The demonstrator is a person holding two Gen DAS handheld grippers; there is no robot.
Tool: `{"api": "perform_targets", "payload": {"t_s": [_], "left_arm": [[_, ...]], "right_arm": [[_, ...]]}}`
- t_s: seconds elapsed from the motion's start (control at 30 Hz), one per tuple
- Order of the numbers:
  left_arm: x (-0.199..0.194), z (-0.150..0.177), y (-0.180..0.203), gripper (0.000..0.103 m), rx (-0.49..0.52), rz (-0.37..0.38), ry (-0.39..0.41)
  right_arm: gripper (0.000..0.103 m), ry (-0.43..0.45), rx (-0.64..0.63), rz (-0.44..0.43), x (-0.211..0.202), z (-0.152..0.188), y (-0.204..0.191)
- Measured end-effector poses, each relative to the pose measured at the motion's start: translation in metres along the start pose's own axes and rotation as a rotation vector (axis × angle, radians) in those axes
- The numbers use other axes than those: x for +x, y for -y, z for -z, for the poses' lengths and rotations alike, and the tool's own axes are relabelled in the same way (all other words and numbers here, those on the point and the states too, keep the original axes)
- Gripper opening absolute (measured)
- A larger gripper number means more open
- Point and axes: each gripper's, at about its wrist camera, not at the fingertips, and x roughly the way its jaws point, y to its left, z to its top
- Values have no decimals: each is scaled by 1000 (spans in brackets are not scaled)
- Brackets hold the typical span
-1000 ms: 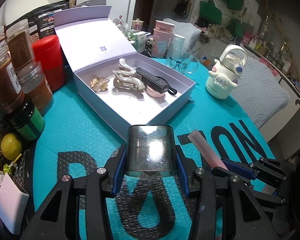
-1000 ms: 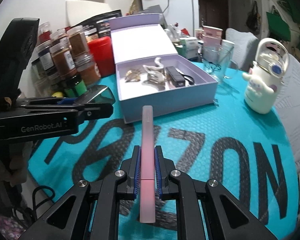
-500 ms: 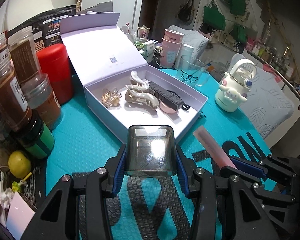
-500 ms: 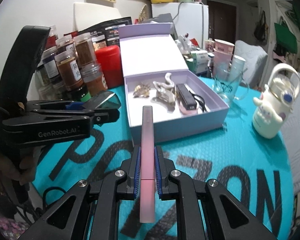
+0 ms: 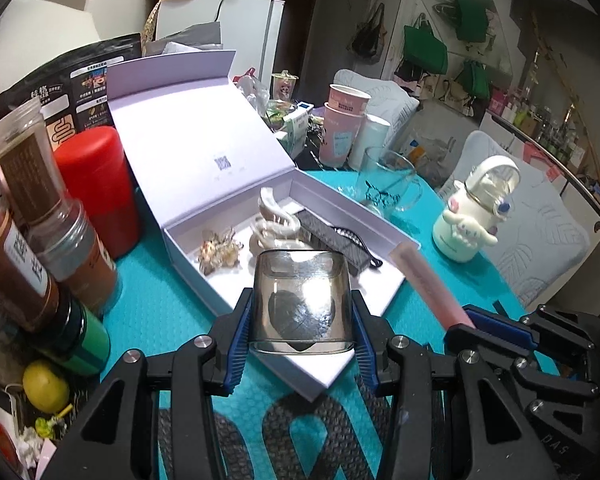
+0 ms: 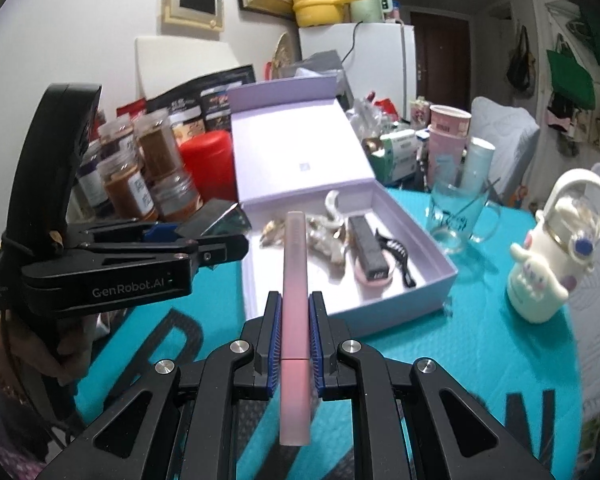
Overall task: Organize rigid objects
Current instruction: 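Carry the green case with the left tool while the right tool carries the pink stick into the box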
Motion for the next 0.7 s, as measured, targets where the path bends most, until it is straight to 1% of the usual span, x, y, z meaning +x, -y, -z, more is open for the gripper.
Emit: {"api": "perform_targets", "payload": {"t_s": [0.17, 0.5, 0.7], "left_arm": [[7, -15, -1, 45, 7, -8, 8], [27, -43, 5, 45, 41, 12, 14], [39, -56, 6, 45, 50, 19, 14]], "right_arm": [[13, 4, -4, -8, 3, -14, 11], [13, 32, -10, 11, 12, -40, 27], [13, 30, -12, 9, 23, -52, 38]]}}
